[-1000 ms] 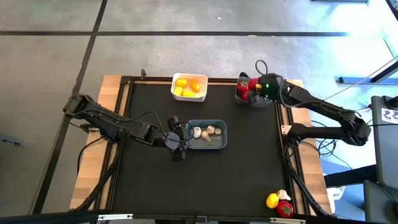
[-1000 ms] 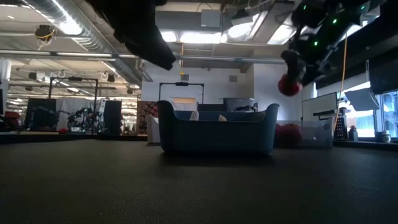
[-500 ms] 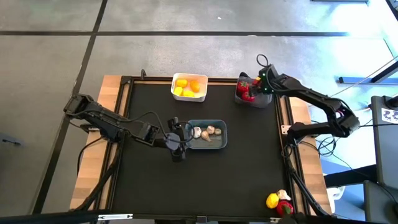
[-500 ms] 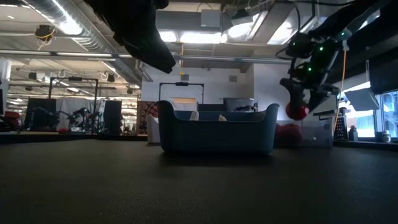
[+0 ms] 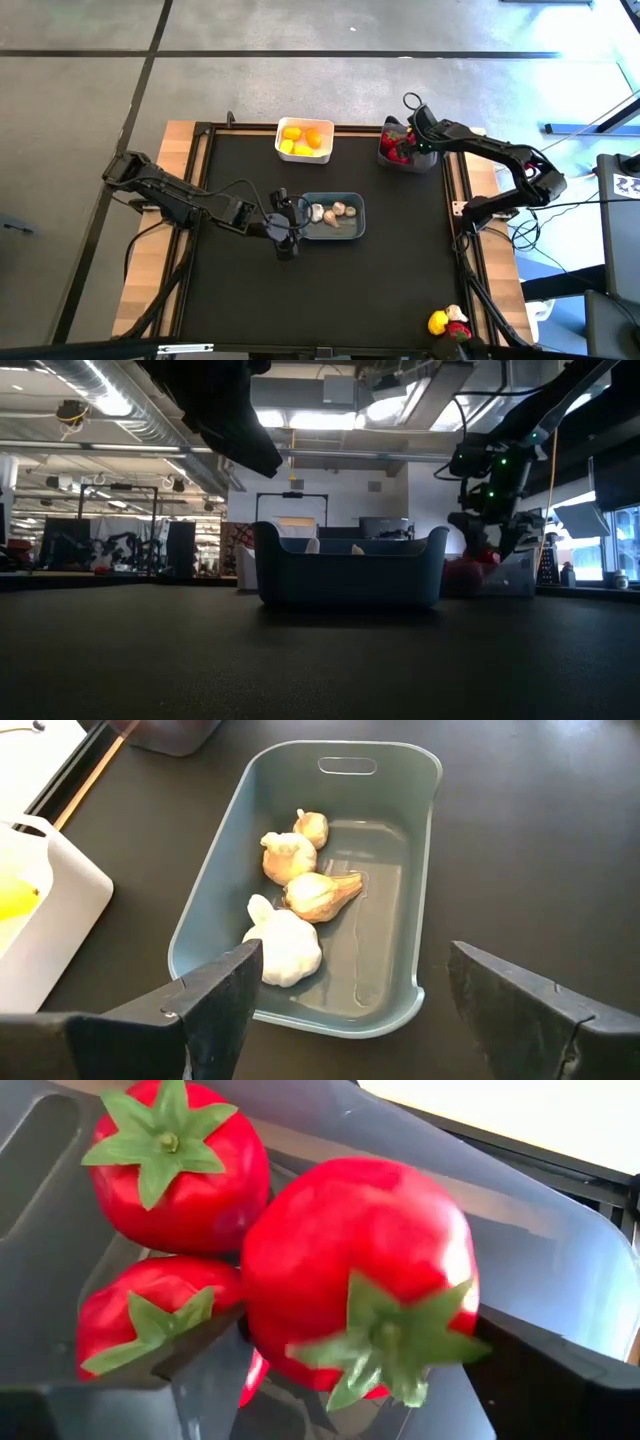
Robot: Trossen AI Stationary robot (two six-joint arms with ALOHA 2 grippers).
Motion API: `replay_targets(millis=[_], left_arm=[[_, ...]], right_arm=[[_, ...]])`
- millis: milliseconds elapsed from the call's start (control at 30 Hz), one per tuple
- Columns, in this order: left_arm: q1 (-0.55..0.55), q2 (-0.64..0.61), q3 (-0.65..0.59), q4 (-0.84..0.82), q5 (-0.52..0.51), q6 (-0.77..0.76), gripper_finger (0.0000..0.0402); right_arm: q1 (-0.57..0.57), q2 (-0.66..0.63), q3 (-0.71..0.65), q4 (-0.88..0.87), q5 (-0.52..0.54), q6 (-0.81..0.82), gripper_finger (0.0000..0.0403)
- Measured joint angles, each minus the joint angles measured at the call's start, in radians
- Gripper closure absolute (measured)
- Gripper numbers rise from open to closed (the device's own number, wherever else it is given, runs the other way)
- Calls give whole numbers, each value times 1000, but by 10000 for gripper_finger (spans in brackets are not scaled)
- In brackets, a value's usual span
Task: Sort produce into baskets
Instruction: Put the red tomato into the black bin, then put the yellow lemon into the white bin
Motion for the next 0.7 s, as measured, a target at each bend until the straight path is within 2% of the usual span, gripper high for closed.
replay_targets(millis=[167,400,700], left_arm=[[0,0,0,0,0,0,91],[0,0,0,0,0,0,91],[0,0,0,0,0,0,91]], right_arm=[[0,-2,0,1,-5,-47,45],[2,-57,0,-7,-11,-61,39],[28,-273,0,-148,-205,-74,38]])
